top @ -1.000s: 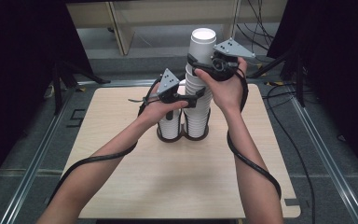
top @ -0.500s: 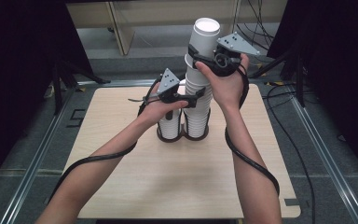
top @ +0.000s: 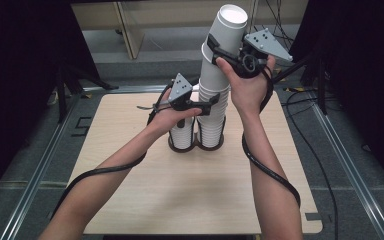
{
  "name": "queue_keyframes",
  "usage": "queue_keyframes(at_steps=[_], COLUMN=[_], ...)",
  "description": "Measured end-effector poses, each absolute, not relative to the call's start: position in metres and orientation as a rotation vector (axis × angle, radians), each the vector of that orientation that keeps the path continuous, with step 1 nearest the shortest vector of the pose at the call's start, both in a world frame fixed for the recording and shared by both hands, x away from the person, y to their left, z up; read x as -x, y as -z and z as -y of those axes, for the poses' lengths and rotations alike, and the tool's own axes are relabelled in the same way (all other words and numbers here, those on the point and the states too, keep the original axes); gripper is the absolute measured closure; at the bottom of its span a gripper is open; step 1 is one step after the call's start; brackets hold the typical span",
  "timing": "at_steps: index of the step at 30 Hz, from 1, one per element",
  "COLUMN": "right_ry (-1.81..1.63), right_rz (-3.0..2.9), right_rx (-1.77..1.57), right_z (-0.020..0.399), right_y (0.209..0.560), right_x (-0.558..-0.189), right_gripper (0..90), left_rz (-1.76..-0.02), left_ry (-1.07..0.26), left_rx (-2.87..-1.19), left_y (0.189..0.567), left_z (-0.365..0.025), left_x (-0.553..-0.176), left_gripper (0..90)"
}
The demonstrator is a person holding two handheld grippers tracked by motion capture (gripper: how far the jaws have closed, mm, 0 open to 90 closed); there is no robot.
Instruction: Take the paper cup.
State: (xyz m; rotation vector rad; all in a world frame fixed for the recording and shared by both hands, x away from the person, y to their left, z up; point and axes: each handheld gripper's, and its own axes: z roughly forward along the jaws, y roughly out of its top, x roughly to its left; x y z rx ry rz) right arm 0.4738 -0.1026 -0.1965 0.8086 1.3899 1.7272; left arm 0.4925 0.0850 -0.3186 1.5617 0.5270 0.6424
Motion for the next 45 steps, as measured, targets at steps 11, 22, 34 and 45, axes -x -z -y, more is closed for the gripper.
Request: queue_keyframes(at_steps=[11,22,34,45], right_ry=[-1.781,-1.802,-1.795,-1.782], right_rz=[-1.34,-1.312,-1.304,-1.311], right_rx=[-0.811,-0.816,-0.805,-0.823], right_z=[0.108,0.129,0.143,0.152], right_y=[0.189,0.201,0.207,0.218], right_x=[-0.465,-0.441,-0.416,-0.399], right_gripper=[19.2,19.3,19.4,19.4], left_rz=[-0.49,-0.465,-0.454,-0.449], left_ry=[-0.671,-0.685,-0.676,-0.667], left_rx=[-1.56,-1.535,-1.533,-1.533], left_y=[0.315,0.312,0.318,0.328], left_z=[-0.093,-0.118,-0.135,-0.15], left_x=[-0.484,-0.463,-0.444,-0.426], left_gripper=[3.7,1.0,0.7,0.6])
